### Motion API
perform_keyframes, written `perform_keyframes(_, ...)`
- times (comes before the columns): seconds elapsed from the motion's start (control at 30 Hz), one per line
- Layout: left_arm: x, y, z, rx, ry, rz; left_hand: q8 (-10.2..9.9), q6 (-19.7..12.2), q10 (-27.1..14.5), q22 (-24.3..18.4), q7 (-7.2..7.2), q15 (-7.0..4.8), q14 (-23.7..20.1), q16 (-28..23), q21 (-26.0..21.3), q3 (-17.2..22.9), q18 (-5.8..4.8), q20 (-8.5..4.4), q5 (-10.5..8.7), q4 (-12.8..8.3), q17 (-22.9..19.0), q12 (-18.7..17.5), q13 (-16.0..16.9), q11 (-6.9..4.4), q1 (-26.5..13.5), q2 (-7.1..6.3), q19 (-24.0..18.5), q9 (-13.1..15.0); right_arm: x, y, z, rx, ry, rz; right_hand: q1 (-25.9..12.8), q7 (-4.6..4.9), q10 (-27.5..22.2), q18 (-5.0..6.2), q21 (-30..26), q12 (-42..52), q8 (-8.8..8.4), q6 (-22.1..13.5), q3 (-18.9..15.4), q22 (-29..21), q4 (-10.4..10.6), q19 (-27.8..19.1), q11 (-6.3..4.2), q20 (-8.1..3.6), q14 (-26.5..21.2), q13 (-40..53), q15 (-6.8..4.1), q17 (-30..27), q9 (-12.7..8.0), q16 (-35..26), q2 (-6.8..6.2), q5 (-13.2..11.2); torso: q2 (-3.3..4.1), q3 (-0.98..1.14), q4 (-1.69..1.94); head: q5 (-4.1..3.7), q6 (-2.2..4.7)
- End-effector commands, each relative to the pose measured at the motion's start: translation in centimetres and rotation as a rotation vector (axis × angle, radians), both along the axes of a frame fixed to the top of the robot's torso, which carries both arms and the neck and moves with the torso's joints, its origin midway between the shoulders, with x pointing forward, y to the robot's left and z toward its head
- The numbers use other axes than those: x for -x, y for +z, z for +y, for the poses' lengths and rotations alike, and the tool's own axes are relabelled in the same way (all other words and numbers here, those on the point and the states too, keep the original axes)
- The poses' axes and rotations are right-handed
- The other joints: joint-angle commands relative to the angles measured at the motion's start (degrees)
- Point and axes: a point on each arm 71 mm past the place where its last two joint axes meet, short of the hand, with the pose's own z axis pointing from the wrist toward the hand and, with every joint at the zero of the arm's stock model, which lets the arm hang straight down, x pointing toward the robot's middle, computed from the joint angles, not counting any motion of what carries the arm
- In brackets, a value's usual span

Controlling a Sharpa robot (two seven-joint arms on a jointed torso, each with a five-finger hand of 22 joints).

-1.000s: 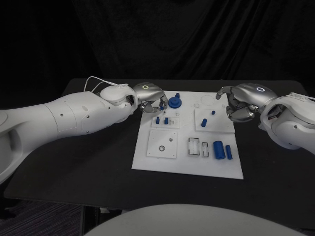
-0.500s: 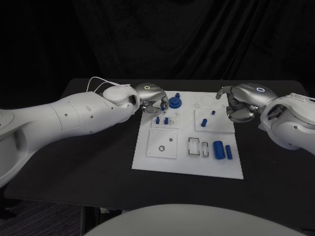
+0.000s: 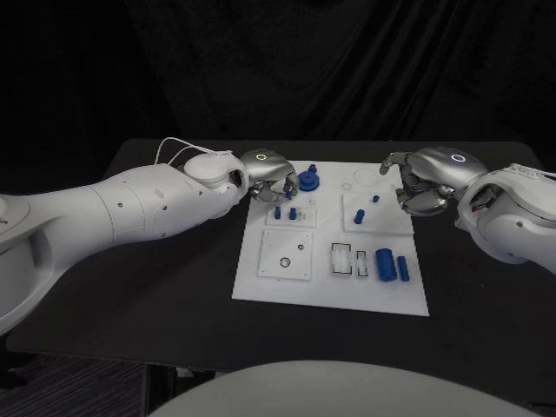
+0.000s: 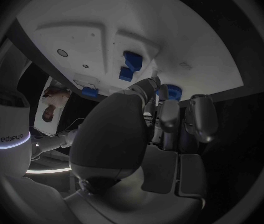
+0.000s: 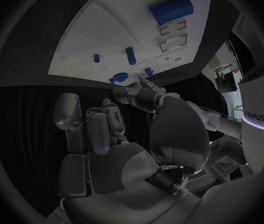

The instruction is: Assemble the parts on the task board

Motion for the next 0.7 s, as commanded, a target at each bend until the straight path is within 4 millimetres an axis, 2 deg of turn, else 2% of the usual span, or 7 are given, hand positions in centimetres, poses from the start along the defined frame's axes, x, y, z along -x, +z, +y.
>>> perform_keyframes(0.03,0.11,-0.31,-0.17,-0.011,-0.003,0.019,-0.30,-0.46,0.30,9.13,-0.04,0.09,-0.08,-0.08,-0.17,0.37,-0.31,0.02,-0.17,-0.01,-0.06,-0.19,-0.09,-0.02,-0.38,0.16,0.21,-0.06,0.03,0.08,0.06,-0.013,0.004,-0.018,-0.05,0.02,-0.72,1.15,-0.50,-0.40,0.41,-0.57,-0.27,6.83,0.11,-0.67,-0.09,-0.11,-0.25,2.98,0.23,6.70,-0.13,-0.33,0.29,-0.12,0.02,-0.02,0.03,-0.02,-0.01)
perform_keyframes(0.7,0.13,-0.62,-0.48,-0.020,-0.002,0.035,-0.58,-0.68,0.26,9.10,-0.11,0.16,-0.23,-0.21,-0.29,0.44,-0.30,0.03,-0.16,-0.02,-0.31,-0.36,-0.13,0.12,-0.45,0.17,0.14,-0.15,-0.07,-0.17,0.01,-0.007,-0.014,0.015,0.77,0.08,-1.57,1.19,-0.65,-0.86,0.65,-0.93,0.26,6.88,0.00,-0.77,-0.07,-0.09,-0.27,2.49,0.21,6.77,-0.18,-0.26,0.62,-0.01,0.02,-0.04,0.09,-0.08,-0.01)
